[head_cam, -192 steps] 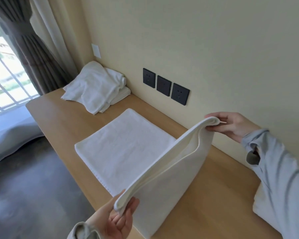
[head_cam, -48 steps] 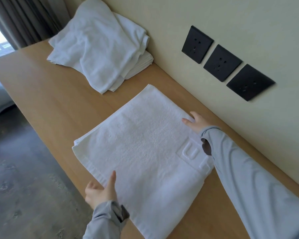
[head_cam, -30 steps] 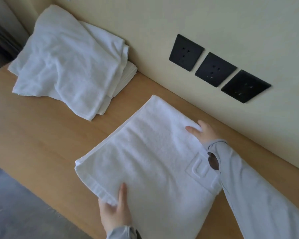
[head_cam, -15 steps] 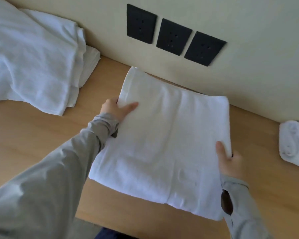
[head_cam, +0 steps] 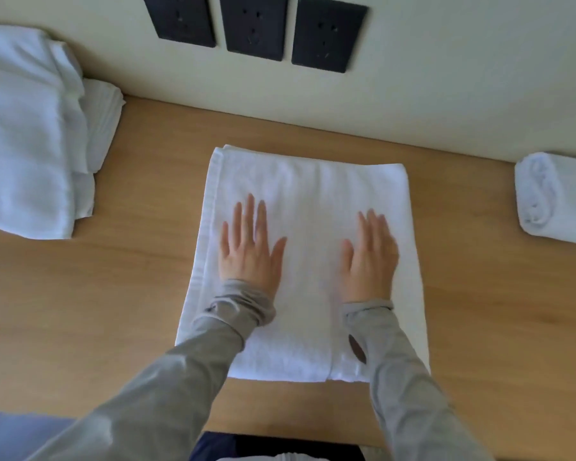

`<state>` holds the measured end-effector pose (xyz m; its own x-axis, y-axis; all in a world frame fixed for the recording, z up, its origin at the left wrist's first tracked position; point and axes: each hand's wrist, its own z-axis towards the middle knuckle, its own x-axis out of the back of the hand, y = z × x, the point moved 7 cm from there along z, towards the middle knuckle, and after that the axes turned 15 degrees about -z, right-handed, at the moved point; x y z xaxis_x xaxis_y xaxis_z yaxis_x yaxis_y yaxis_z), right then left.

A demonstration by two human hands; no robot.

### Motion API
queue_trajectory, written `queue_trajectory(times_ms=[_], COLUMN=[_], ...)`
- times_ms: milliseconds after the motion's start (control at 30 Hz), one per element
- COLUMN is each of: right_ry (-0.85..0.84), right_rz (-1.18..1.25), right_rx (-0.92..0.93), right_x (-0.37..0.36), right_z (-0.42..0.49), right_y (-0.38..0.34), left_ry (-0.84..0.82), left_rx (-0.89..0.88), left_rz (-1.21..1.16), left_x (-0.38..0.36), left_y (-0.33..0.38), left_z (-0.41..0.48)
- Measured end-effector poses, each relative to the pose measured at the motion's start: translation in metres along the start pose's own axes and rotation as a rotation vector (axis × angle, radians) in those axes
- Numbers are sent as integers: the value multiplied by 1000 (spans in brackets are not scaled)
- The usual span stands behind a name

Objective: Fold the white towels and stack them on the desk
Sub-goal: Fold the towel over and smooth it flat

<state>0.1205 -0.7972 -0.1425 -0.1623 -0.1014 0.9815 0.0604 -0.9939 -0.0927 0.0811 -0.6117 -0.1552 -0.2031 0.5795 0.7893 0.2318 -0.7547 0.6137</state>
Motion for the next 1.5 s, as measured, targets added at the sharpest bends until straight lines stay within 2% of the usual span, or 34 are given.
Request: queue_trajectory(times_ms=[67,133,267,434,534,567,634,700,767,834,967,1067,1200,1334,1401,1501], right_ry=[-111,-230,-248,-327,-254,-203,-169,-207,-251,-290,-270,-288,-303,-292,-251,-292], right_rz=[7,-11,-127,-221,-121,-97,-93,-134,-185,-224,-231,-252,-265,-406,-296,-172], right_rx=[247,305,284,76,-124,-88,129,335,425,413,206,207,203,159,190,304], right_x=[-19,-38,-46,-42,-25,-18,-16,-30,-48,-63,-67,-69,-73,-54,-33,-15], right_z=[-7,-9,-15,-17,1,11,32,53,70,81,92,94,94,86,59,-10], right_y=[-56,-66,-5,71,83,72,27,-21,-47,-36,46,71,72,54,26,-16], left_ry=[-160,-246,-217,-264,-202,-186,-221,-276,-298,-282,-189,-174,-201,-240,-219,-259], left_rx=[-103,-104,-137,-86,-10,-16,-90,-166,-200,-220,-141,-100,-84,-27,4,-74], left_rz=[78,114,178,177,110,106,150,203,246,249,220,181,204,265,234,92], left_x=[-28,-33,-10,-1,6,5,-11,-36,-51,-49,-25,-20,-24,-16,-11,-21], left_y=[19,3,-53,-70,-61,-53,-27,-1,9,-1,-48,-58,-56,-46,-30,8], left_z=[-16,-18,-10,-2,6,12,29,47,61,72,93,105,104,101,79,7])
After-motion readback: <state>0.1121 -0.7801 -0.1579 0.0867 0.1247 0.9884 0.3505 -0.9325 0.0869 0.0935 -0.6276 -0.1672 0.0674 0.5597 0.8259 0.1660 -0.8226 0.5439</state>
